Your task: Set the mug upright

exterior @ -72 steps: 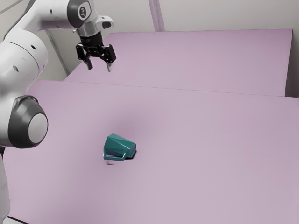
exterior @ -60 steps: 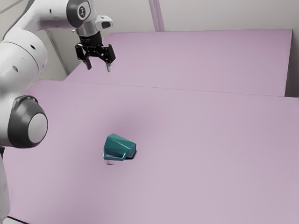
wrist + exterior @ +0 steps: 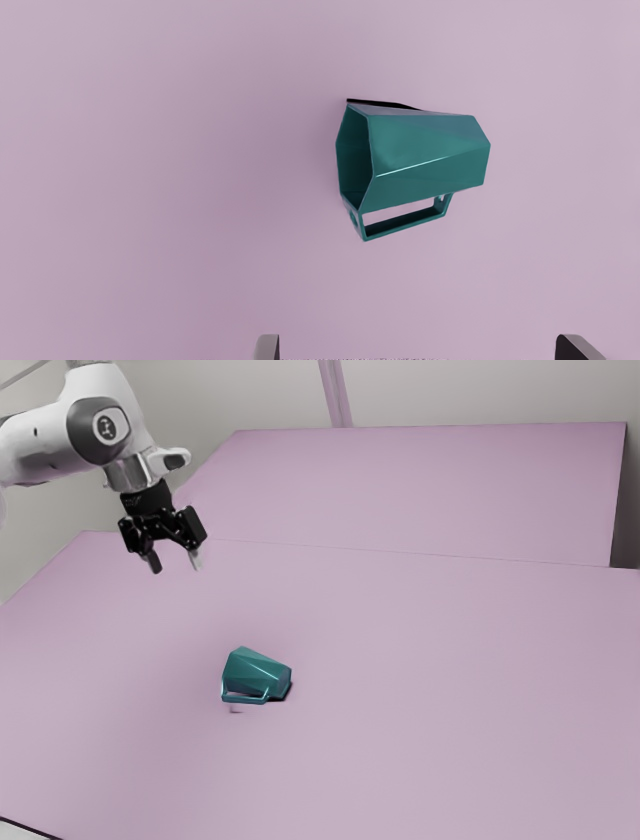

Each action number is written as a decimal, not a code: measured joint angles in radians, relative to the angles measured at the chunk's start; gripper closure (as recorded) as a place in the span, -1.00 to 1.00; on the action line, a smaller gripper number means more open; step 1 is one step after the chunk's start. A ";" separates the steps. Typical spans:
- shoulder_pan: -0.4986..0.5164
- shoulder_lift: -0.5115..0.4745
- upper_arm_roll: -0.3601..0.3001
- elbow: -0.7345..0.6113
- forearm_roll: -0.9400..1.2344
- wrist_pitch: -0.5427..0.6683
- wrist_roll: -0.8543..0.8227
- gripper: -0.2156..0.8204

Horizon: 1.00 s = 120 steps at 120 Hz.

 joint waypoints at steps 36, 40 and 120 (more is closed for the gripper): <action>0.071 -0.033 0.101 -0.216 -0.273 0.099 0.177 -0.58; 0.090 -0.024 0.103 -0.226 -0.293 0.112 0.200 -0.58; 0.031 0.038 0.110 -0.397 -0.416 0.294 0.605 -0.58</action>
